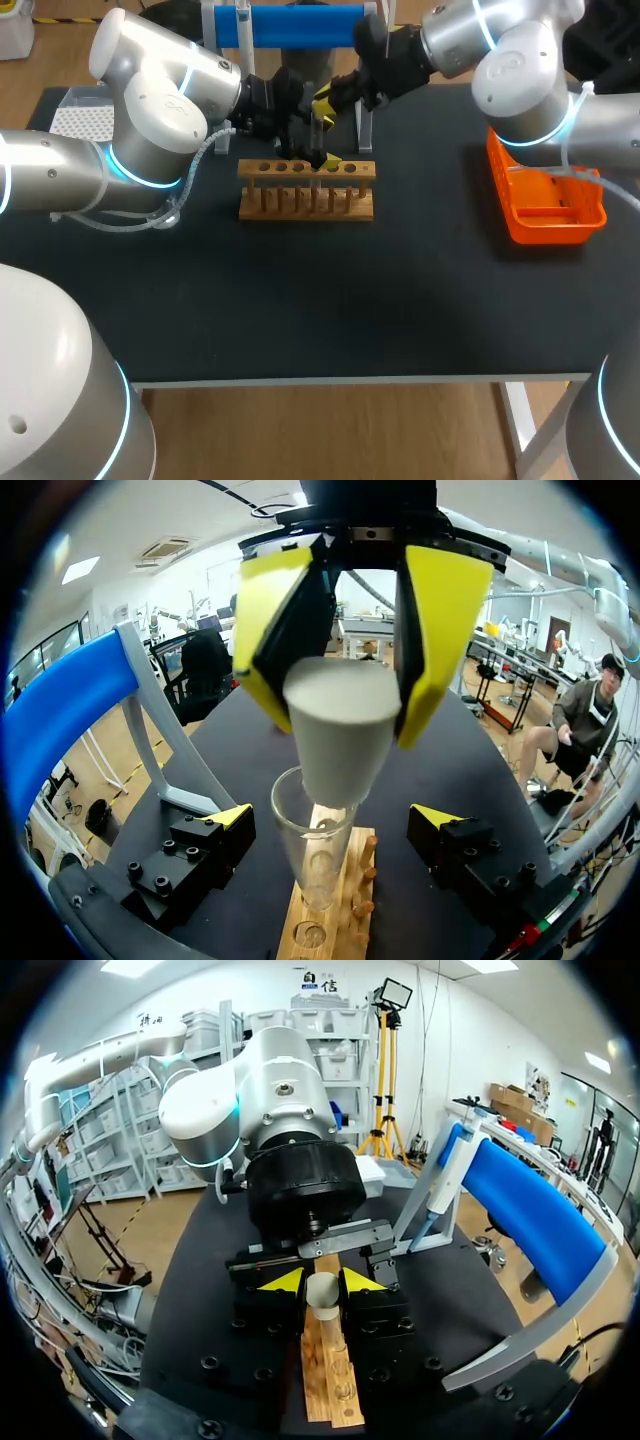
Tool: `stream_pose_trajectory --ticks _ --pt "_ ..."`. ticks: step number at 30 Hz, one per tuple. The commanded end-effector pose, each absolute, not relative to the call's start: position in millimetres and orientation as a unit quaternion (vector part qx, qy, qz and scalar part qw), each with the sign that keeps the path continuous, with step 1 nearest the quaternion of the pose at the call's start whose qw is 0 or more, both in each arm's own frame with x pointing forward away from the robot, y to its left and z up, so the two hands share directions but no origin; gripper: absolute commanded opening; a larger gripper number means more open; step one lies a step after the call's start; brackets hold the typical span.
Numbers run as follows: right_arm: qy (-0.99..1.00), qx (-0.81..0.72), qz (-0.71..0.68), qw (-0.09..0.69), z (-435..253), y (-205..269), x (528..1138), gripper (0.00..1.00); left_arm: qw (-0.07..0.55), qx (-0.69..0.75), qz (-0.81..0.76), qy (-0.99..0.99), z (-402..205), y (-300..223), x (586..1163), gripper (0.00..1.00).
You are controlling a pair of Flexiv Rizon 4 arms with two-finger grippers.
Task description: Invert the test tube, pick up the pipette, mount the tip to pipette, aspirate from beaker and dispense into the tube, eject the tip, return the pipette, and cap with the stopper.
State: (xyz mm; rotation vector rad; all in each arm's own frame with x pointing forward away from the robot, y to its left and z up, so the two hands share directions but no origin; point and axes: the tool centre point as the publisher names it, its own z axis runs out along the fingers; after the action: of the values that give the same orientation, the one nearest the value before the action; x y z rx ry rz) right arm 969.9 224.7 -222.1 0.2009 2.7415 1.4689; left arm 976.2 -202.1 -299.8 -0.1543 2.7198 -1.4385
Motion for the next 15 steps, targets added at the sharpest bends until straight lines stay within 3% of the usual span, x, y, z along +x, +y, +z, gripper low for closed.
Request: stream_pose_trajectory --ticks 1,15 --pt "0.881 0.063 0.469 0.009 -222.4 225.6 971.5 0.00 0.030 -0.050 -0.466 0.883 -299.8 -201.9 976.6 1.00" --pt "0.880 0.063 0.470 0.010 -221.2 227.2 971.4 0.00 0.030 -0.050 -0.466 0.883 -299.8 -201.9 976.6 1.00"
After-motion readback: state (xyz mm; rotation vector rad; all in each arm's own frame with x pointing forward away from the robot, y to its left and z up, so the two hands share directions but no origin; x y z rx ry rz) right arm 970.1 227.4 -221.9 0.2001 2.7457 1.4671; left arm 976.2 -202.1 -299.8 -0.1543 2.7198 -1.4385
